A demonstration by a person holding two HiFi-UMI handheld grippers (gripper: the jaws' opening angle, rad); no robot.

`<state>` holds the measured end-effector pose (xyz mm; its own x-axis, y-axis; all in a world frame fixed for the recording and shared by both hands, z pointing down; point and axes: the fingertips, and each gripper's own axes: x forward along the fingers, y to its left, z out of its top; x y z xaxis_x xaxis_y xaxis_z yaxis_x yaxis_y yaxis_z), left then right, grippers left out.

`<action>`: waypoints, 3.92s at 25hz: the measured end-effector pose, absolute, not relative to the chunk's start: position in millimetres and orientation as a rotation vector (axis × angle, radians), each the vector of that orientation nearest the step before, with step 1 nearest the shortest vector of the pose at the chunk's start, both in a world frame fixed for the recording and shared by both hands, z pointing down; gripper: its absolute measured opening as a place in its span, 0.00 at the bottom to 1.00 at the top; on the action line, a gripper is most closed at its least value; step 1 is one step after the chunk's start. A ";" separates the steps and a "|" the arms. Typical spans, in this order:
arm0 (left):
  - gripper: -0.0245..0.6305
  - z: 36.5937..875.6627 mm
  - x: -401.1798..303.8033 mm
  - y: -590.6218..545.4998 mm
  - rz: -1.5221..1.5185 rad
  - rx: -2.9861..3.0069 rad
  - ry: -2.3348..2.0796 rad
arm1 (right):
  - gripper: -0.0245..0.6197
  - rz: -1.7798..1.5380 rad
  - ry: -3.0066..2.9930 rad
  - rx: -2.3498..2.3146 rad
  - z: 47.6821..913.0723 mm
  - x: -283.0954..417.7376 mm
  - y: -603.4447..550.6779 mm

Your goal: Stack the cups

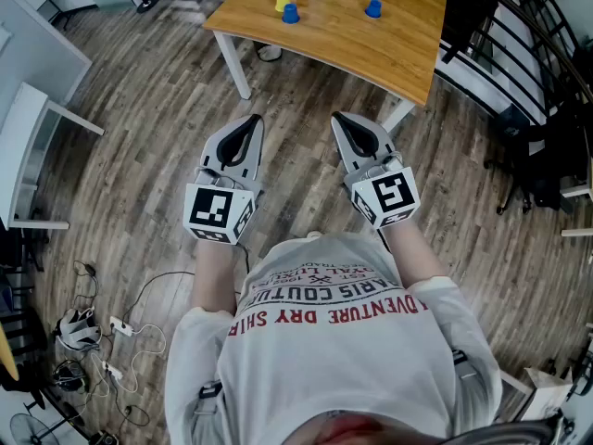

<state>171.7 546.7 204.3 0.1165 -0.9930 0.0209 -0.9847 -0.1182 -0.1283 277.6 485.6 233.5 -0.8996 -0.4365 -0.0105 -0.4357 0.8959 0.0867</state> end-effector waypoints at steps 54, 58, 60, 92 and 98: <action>0.06 269.4 12.4 241.3 -0.231 -2.164 2.311 | 0.44 0.107 -2.891 0.489 327.5 128.2 136.7; 0.06 277.2 -1.8 202.9 -0.250 -2.219 2.272 | 0.44 0.159 -2.843 0.509 344.2 116.5 106.4; 0.06 282.5 -15.6 181.8 -0.262 -2.248 2.250 | 0.44 0.178 -2.824 0.517 350.2 103.8 91.3; 0.06 360.9 -192.9 -59.6 -0.264 -2.837 1.567 | 0.46 0.348 -2.191 0.513 508.3 -114.7 -77.2; 0.06 373.5 -208.1 -67.8 -0.272 -2.862 1.574 | 0.47 0.340 -2.089 0.486 539.1 -123.3 -86.6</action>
<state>-208.1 -67.8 373.5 0.5270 -0.8237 0.2093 -0.8461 -0.5315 0.0390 -123.3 -86.6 539.1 -0.4869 -0.2074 0.8485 -0.4660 0.8833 -0.0515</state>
